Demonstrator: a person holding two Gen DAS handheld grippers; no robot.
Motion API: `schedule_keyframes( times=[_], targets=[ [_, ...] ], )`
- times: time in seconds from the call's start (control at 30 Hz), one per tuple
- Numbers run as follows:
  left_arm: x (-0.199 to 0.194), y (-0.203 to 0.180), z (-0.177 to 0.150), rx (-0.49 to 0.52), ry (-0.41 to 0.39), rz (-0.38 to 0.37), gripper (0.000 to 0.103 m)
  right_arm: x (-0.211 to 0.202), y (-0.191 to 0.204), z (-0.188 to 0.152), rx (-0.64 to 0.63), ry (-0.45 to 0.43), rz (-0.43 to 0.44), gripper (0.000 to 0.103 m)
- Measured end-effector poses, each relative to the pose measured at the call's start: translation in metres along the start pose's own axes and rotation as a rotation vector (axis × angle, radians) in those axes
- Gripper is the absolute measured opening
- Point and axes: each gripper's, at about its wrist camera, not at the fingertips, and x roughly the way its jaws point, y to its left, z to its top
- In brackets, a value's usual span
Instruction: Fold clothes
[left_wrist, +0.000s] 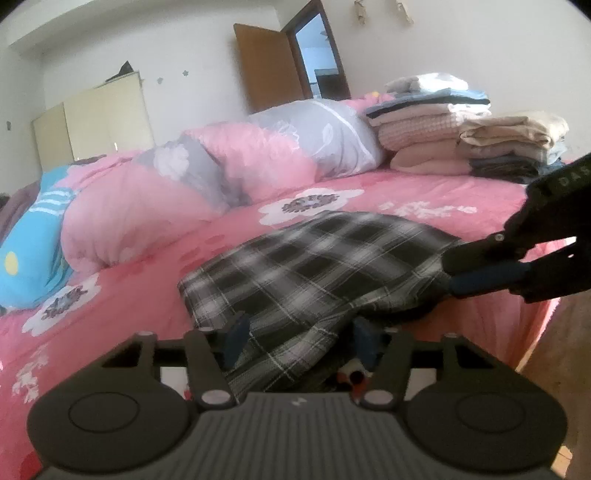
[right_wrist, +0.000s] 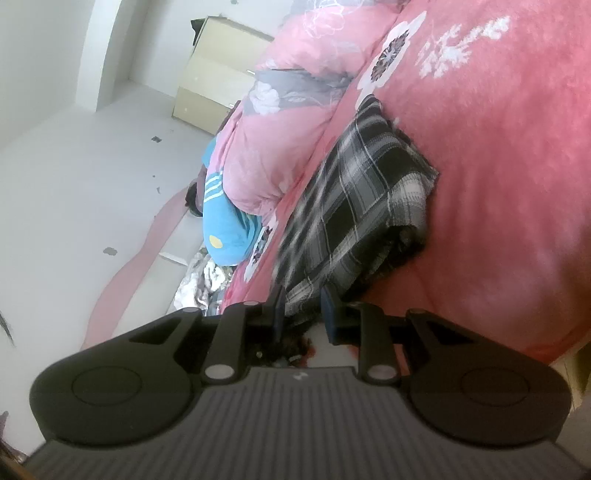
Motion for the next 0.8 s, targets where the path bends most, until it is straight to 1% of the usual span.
schedule_keyframes(
  times=[0.03,0.1,0.13,0.17,0.2,0.27,0.3,0.33,0.4,0.5,0.57,0.67,0.73,0.8],
  targets=[
    [0.001,0.001,0.000,-0.011,0.002,-0.007,0.050,0.000,0.000,0.000,-0.004,0.001,-0.001,0.021],
    [0.003,0.003,0.001,-0.033,0.005,-0.021,0.034,-0.002,0.000,-0.001,-0.012,0.004,-0.005,0.021],
    [0.004,0.004,0.002,-0.044,0.007,-0.028,0.031,-0.002,0.001,-0.001,-0.020,0.006,-0.008,0.021],
    [0.004,0.005,0.002,-0.056,0.008,-0.035,0.021,-0.001,0.002,-0.002,-0.033,0.008,-0.013,0.021],
    [0.004,0.006,0.003,-0.072,0.006,-0.041,0.013,0.000,0.005,-0.002,-0.055,0.012,-0.018,0.021],
    [0.003,0.008,0.005,-0.105,0.000,-0.053,0.011,0.002,0.010,-0.004,-0.102,0.020,-0.028,0.021],
    [0.003,0.010,0.005,-0.122,-0.002,-0.055,0.008,0.004,0.014,-0.005,-0.139,0.024,-0.036,0.021],
    [0.003,0.012,0.006,-0.138,-0.004,-0.058,0.008,0.007,0.020,-0.007,-0.185,0.028,-0.048,0.021],
    [0.003,0.016,0.006,-0.166,-0.004,-0.068,0.007,0.016,0.031,-0.010,-0.277,0.044,-0.076,0.017],
    [0.001,0.018,0.005,-0.181,-0.006,-0.076,0.006,0.030,0.044,-0.012,-0.405,0.053,-0.121,0.013],
    [0.001,0.018,0.004,-0.179,-0.006,-0.076,0.006,0.037,0.050,-0.012,-0.482,0.008,-0.188,0.012],
    [0.000,0.018,0.004,-0.178,-0.007,-0.075,0.005,0.037,0.046,-0.008,-0.523,-0.105,-0.361,0.012],
    [0.000,0.019,0.004,-0.181,-0.008,-0.076,0.005,0.033,0.047,-0.010,-0.538,-0.109,-0.327,0.012],
    [0.000,0.018,0.004,-0.183,-0.009,-0.076,0.006,0.034,0.054,-0.017,-0.574,-0.083,-0.263,0.012]
  ],
)
